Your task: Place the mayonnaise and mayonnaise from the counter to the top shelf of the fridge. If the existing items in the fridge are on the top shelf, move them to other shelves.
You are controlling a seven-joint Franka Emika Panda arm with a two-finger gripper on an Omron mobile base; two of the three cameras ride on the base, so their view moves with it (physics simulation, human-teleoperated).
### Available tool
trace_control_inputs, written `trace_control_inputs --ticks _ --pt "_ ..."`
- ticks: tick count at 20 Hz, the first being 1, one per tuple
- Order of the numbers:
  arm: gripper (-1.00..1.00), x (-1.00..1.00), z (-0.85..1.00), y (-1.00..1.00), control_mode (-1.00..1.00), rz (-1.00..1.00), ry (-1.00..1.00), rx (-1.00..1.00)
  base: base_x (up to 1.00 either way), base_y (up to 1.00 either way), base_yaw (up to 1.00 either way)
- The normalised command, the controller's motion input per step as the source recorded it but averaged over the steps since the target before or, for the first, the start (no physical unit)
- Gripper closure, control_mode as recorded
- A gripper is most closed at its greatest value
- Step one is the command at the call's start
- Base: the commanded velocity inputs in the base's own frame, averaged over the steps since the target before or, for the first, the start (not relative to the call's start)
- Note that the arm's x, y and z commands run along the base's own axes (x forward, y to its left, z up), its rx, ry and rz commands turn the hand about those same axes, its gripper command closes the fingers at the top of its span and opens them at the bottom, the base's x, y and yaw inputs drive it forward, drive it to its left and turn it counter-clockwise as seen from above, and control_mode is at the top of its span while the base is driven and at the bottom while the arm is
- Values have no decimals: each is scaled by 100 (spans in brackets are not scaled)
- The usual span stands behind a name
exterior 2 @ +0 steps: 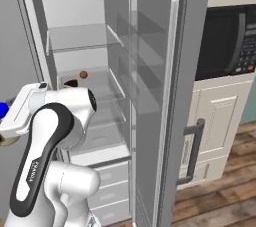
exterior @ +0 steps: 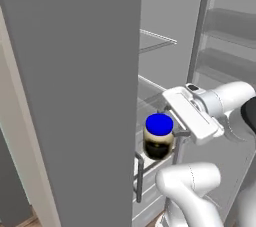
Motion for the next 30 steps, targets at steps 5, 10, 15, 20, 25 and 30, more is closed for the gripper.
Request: trace_control_inputs --ticks 5,10,15,20,25,30 --pt "100 0 0 0 100 0 0 0 9 -13 -25" --pt "100 0 0 0 100 0 0 0 10 -1 -38" --pt "100 0 0 0 100 0 0 0 25 -1 -36" --pt "100 26 58 -25 -100 -35 -1 25 0 0 0" --pt "100 36 78 -14 -100 -43 0 22 0 0 0" --pt "100 53 86 -4 -100 -42 1 15 0 0 0"
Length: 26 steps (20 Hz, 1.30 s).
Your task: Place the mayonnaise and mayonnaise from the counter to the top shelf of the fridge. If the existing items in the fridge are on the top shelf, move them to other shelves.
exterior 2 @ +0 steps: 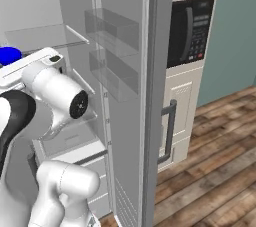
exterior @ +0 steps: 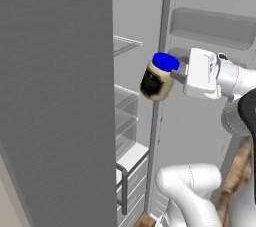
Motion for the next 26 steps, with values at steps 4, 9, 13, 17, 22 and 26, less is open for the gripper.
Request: trace_control_inputs --ticks 4,9,13,17,22,26 --pt "100 58 99 -22 -100 -32 3 11 0 0 0" --pt "100 52 48 -39 -100 -25 0 -2 0 0 0" --pt "100 31 -1 -21 -100 -13 -7 -11 0 0 0" --pt "100 0 -4 5 -100 -4 -4 -3 0 0 0" --pt "100 22 -4 39 -100 -2 7 -1 0 0 0" --pt "100 63 0 47 -100 -2 19 -3 0 0 0"
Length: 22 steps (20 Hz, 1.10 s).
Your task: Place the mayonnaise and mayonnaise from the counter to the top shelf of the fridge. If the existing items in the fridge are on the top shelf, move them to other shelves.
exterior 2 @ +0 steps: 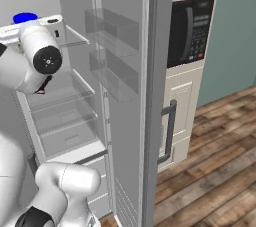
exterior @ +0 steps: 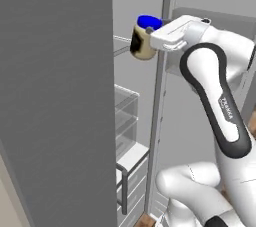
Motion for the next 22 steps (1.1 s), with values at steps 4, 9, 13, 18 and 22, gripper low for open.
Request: trace_control_inputs --ticks 4,9,13,18,22 --pt "100 65 0 22 -100 0 22 -4 0 0 0" --pt "100 80 -3 16 -100 0 6 -4 0 0 0" --pt "100 81 -24 0 -100 0 0 -2 0 0 0" --pt "100 56 -23 1 -100 0 0 0 0 0 0" --pt "100 60 -12 24 -100 0 -1 0 0 0 0"
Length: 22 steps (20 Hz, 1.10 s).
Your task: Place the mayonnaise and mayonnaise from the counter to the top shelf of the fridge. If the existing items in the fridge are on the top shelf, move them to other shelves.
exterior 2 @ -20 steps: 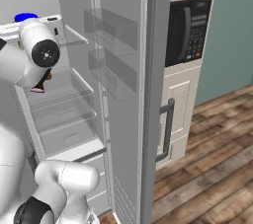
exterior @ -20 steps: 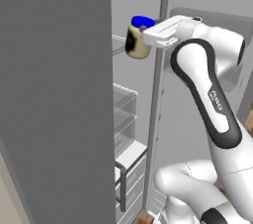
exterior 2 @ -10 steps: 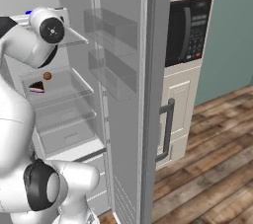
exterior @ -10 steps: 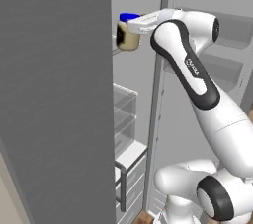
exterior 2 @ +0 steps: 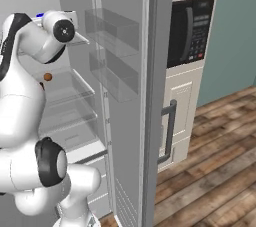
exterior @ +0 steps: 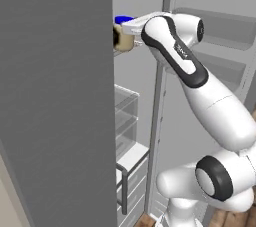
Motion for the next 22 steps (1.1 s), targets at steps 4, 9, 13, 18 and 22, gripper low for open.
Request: trace_control_inputs --ticks 4,9,13,18,22 --pt "100 54 -9 38 -100 0 0 -1 0 0 0" --pt "100 58 -15 43 -100 -3 0 -4 0 0 0" --pt "100 52 -45 13 -100 -3 0 -6 0 0 0" --pt "100 53 -36 10 -100 -3 0 -2 0 0 0" --pt "100 58 -30 5 -100 -1 -1 -2 0 0 0"
